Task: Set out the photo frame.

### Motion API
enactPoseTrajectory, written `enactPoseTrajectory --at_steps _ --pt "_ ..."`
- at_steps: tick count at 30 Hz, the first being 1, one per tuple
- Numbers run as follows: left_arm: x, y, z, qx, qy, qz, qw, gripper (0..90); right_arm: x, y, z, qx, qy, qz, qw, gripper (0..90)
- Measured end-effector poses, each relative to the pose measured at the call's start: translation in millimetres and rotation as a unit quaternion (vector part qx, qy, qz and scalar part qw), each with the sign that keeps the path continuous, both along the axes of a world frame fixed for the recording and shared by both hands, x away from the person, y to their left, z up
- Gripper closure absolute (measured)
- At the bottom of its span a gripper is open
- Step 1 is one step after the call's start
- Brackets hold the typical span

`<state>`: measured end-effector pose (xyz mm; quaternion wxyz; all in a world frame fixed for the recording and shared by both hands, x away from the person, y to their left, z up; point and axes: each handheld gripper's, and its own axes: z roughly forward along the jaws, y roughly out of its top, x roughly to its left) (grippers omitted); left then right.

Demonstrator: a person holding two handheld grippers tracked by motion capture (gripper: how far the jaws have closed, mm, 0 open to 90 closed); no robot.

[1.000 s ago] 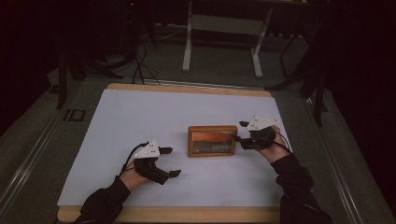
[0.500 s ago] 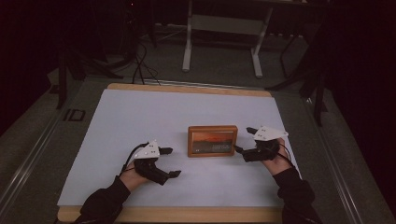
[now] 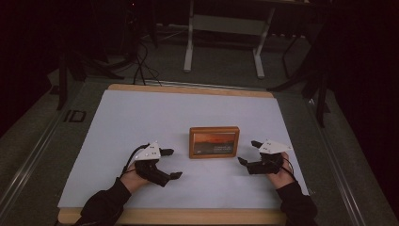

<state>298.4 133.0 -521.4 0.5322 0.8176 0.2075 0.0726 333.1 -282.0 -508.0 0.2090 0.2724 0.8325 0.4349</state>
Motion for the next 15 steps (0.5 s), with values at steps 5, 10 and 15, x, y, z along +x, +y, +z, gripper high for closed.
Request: enactPoseTrajectory --at_steps 5,10,15 --pt "-1.2 -0.3 -0.6 0.005 -0.003 -0.001 1.0000 8.5 -12.5 0.1 -9.0 0.003 0.016 0.004 0.9999 14.4" --pt "-2.0 -0.2 -0.6 0.005 -0.004 -0.002 1.0000 8.5 -27.7 1.2 -18.1 0.006 0.019 0.006 0.9998 14.2" --pt "-2.8 -0.5 -1.0 0.007 -0.004 -0.002 1.0000 8.5 -35.7 -1.4 -20.5 0.020 0.024 0.002 0.9995 14.1"
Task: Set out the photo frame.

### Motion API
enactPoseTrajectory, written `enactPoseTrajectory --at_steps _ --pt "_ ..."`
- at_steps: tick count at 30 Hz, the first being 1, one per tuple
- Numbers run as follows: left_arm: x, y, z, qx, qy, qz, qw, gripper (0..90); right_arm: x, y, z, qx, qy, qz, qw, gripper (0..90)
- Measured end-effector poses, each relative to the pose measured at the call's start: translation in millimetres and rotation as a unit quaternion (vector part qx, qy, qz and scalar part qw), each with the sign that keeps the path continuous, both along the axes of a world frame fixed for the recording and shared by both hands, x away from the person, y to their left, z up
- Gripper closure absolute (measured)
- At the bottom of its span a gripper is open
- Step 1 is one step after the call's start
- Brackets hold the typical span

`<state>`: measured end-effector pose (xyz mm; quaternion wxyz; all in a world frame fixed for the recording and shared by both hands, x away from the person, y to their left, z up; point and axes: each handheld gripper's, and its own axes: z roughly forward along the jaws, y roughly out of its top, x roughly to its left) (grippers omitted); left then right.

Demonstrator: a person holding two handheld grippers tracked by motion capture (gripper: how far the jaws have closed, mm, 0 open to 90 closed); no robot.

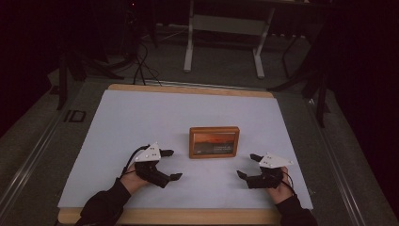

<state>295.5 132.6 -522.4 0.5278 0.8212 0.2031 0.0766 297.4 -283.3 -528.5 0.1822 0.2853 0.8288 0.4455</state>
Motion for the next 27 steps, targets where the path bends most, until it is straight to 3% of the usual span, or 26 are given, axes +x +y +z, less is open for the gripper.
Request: enactPoseTrajectory --at_steps 6,15,27 --pt "-0.1 -0.8 -1.1 0.000 0.001 -0.001 1.0000 8.5 -8.6 -6.8 -1.4 0.014 0.002 -0.007 0.9999 13.7" --pt "-0.8 -0.3 0.1 -0.001 -0.001 0.000 1.0000 8.5 -6.5 -10.9 -1.2 0.014 0.000 -0.013 0.9998 13.5" --pt "-2.1 0.8 1.2 0.002 -0.007 0.001 1.0000 8.5 -4.7 -10.7 -3.0 0.017 0.019 -0.005 0.9997 12.7"
